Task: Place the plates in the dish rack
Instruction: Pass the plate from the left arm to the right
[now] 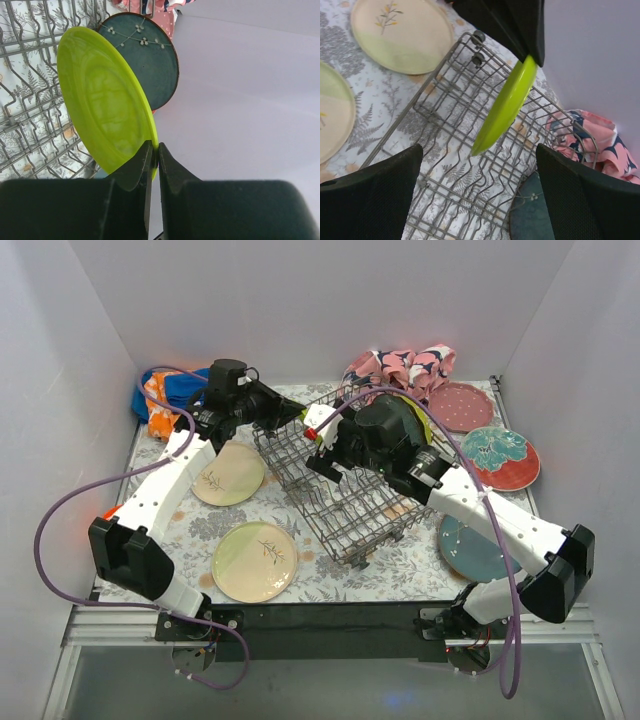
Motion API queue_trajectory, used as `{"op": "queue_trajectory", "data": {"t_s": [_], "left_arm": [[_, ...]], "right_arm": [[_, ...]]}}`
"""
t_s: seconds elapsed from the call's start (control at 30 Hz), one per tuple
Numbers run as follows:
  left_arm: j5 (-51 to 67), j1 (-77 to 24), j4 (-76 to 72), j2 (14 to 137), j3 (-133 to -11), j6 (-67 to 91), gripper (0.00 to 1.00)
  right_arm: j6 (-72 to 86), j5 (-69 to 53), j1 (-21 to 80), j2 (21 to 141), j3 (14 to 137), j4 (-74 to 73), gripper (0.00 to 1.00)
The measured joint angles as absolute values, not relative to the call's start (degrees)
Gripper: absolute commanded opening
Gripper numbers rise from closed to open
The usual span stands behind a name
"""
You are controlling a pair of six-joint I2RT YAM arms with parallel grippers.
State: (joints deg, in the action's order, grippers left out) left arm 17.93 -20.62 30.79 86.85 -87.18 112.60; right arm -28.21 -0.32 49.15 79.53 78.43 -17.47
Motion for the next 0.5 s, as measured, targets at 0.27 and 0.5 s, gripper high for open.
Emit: {"op": "queue_trajectory", "data": {"t_s": [0.27, 0.5], "left_arm": [[15.7, -22.4, 30.7, 87.5, -88.0, 113.8, 0.0], [15.1, -23.1, 30.3, 87.5, -88.0, 114.0, 0.0]], "right_arm": [[-26.3, 14.5, 50.3, 80.1, 71.7, -5.0, 0.87], [-25.3, 20.2, 51.4, 84.6, 71.3, 2.7, 0.54]]}}
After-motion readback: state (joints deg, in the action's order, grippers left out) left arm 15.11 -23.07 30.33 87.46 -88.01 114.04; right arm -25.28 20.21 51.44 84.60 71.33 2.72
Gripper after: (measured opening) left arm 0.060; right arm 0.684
